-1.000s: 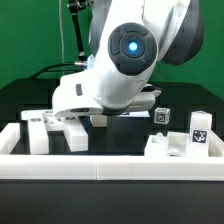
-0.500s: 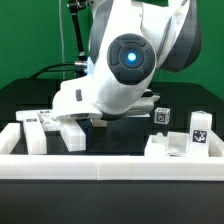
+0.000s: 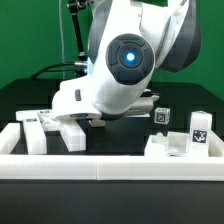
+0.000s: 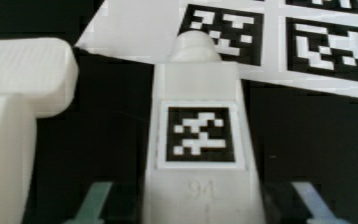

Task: Assemble chair

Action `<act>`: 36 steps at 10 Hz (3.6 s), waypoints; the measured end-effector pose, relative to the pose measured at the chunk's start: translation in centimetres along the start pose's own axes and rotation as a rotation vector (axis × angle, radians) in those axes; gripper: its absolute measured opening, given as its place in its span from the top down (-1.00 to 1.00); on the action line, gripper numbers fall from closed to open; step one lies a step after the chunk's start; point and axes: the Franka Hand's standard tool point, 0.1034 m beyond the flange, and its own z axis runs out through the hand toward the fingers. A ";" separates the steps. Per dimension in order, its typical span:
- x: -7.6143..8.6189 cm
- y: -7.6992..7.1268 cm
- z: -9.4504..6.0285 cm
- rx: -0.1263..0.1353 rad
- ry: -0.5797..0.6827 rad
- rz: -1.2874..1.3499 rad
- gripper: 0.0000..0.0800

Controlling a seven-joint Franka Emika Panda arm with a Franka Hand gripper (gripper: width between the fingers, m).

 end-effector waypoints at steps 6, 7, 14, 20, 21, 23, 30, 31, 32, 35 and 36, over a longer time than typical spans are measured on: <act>-2.2 -1.3 -7.0 0.002 0.013 0.000 0.27; -1.5 -1.0 -6.8 -0.006 0.054 0.000 0.27; -1.3 -1.8 -12.7 -0.059 0.394 -0.024 0.27; -1.7 -2.8 -16.2 -0.077 0.739 -0.020 0.27; -1.6 -2.7 -17.3 -0.092 0.820 -0.017 0.27; -1.3 -2.1 -17.2 -0.117 0.980 -0.019 0.27; -0.5 -3.7 -19.5 -0.174 1.273 -0.034 0.27; -0.5 -3.6 -19.5 -0.173 1.273 -0.032 0.27; -0.5 -3.6 -19.5 -0.173 1.272 -0.033 0.27; -0.2 -6.1 -21.3 -0.105 1.243 -0.023 0.27; 0.2 -6.3 -23.6 -0.042 1.247 0.006 0.27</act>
Offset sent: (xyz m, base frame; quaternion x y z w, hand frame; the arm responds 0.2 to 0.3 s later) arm 0.0306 0.0275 0.0577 0.0209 -0.0249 -0.0119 0.9994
